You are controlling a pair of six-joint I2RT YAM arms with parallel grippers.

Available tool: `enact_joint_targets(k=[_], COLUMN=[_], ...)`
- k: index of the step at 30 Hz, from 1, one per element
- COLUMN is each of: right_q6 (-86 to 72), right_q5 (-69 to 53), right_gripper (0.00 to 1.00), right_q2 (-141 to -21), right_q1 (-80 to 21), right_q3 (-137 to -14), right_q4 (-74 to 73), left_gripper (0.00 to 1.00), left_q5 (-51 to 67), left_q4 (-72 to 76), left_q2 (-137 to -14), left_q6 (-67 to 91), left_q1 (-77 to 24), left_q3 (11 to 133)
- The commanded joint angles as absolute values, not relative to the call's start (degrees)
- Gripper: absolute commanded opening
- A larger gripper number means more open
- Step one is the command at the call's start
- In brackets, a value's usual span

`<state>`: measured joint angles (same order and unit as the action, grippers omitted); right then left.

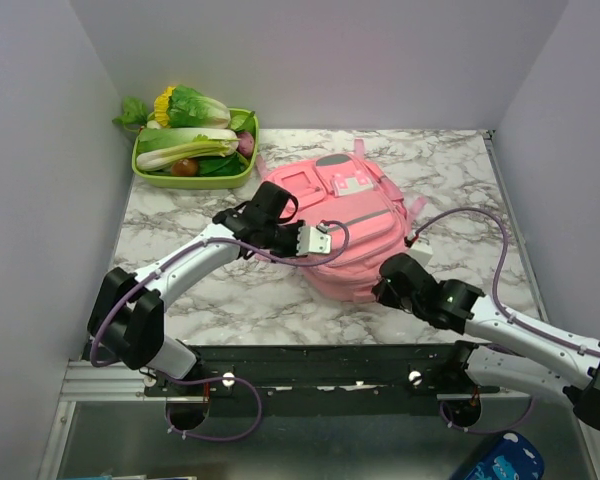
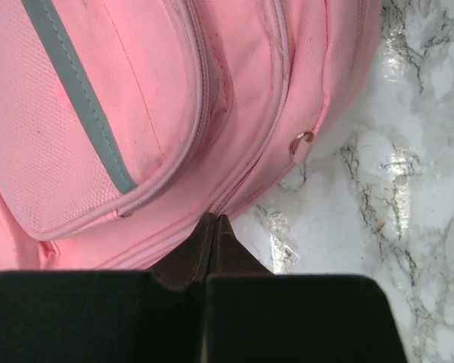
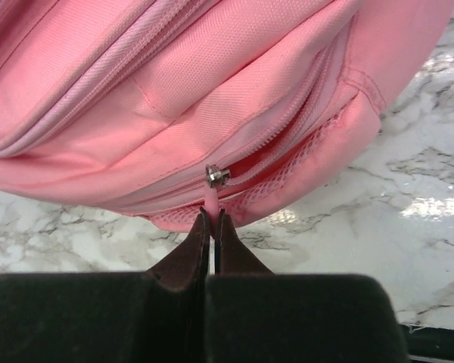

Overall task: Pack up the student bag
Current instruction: Zip the student bag at the center of the board.

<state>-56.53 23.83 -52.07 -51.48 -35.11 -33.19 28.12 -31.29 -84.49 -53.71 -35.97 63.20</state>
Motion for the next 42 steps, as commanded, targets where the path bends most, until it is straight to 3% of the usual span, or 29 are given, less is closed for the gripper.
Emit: enact_joint_targets(k=[1, 8, 12, 18, 25, 42], right_q6=[-55.1, -55.4, -52.8, -52.7, -54.3, -55.9], right_q5=[34.1, 34.4, 25.8, 18.7, 21.4, 20.5], right_gripper=[0.01, 0.0, 0.01, 0.01, 0.01, 0.01], right_q2=[-54.5, -57.6, -58.5, -59.1, -56.1, -54.4], right_q1=[-50.1, -49.4, -49.5, -49.4, -49.5, -49.4], right_q3=[-35.4, -32.7, -30.9, -28.4, -28.0, -28.1], right_q4=[-39.3, -32.1, -24.1, -17.9, -19.2, -18.6], left_gripper=[0.04, 0.08, 0.28, 0.4, 0.41, 0.43], left_q5=[30.8, 30.4, 32.4, 38.8, 34.3, 13.3], left_q4=[-39.7, -40.5, -43.8, -46.0, -39.3, -23.1], left_q2=[-81.9, -82.2, -82.3, -79.3, -83.6, -92.7], left_q6=[-48.7, -47.9, -45.1, -38.7, -33.7, -33.1], left_q1=[-33.5, -33.5, -33.5, -37.8, -50.2, -57.8], left_q3=[63.9, 62.0, 66.6, 73.2, 70.5, 66.8])
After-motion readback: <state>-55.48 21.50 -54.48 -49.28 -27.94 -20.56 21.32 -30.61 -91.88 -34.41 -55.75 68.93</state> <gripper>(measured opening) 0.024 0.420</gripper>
